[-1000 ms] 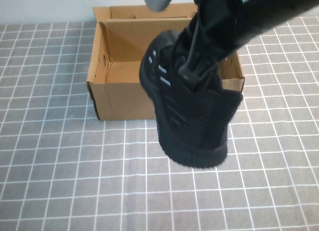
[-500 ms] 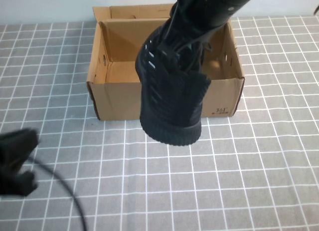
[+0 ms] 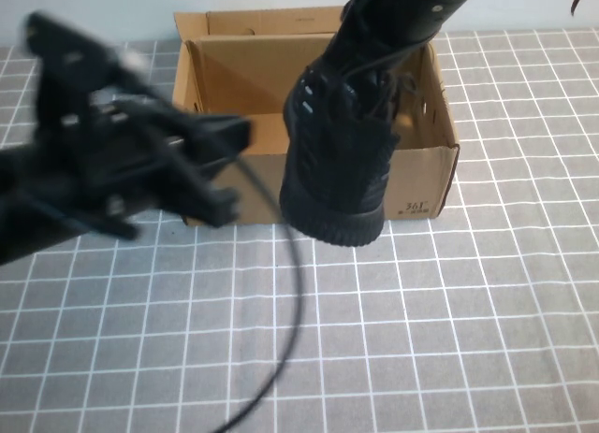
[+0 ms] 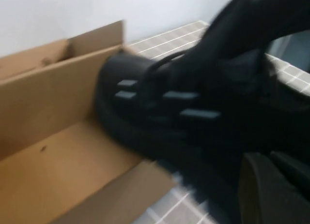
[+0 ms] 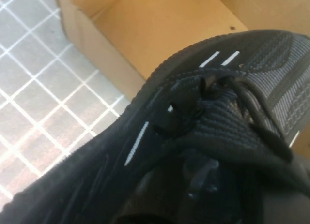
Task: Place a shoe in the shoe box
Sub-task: Hand over the shoe
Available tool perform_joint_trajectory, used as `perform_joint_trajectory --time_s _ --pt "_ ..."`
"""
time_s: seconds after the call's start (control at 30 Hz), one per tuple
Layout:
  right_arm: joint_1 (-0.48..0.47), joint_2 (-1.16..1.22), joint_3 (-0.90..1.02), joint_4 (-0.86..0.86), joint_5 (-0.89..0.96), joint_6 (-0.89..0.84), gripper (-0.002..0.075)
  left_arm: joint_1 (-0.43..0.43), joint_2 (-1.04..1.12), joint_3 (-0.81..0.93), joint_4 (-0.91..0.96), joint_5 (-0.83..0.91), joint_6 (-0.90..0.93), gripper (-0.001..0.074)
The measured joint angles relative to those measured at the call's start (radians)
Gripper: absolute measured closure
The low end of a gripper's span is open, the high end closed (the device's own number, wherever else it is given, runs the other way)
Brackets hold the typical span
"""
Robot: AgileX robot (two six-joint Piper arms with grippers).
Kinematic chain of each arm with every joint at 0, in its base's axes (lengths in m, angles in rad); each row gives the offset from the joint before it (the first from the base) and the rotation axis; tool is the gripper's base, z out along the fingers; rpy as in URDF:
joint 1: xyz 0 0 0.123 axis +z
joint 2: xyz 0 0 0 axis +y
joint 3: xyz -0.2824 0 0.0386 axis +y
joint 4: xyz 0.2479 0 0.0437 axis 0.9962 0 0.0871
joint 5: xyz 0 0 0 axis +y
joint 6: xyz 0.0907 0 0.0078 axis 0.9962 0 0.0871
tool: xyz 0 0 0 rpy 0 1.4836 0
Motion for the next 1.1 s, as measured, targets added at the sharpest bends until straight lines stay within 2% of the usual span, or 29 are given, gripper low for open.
perform_joint_trajectory --time_s 0.17,0.23,0.3,0.47,0.57,0.63,0.73,0.83,1.1 --pt "-0.036 0.002 0.000 0.002 0.000 0.017 0.0732 -0.162 0.050 -0.078 0.032 -0.082 0.030 0.0730" --pt "-0.049 0.002 0.000 0.002 0.000 0.018 0.0732 -0.201 0.050 -0.085 0.034 -0.097 0.067 0.0690" --pt "-0.055 0.002 0.000 0.002 0.000 0.018 0.0732 -0.215 0.050 -0.087 0.035 -0.094 0.109 0.0601" --pt "-0.064 0.002 0.000 0.002 0.000 0.018 0.0732 -0.220 0.056 -0.087 -0.029 -0.045 0.141 0.0178" --pt "-0.064 0.002 0.000 0.005 0.000 0.018 0.0732 -0.232 0.077 -0.089 -0.084 -0.037 0.161 0.0083" --pt "-0.064 0.002 0.000 0.026 0.000 0.019 0.0732 -0.247 0.104 -0.088 -0.143 -0.037 0.210 0.0067" --pt "-0.064 0.002 0.000 0.046 0.000 0.019 0.0732 -0.275 0.152 -0.089 -0.298 -0.072 0.380 0.0066" --pt "-0.064 0.003 0.000 0.060 0.000 0.019 0.0732 -0.297 0.196 -0.100 -0.361 -0.125 0.499 0.0066" --pt "-0.064 0.004 0.000 0.090 0.000 0.019 0.0732 -0.310 0.267 -0.144 -0.394 -0.247 0.502 0.0065"
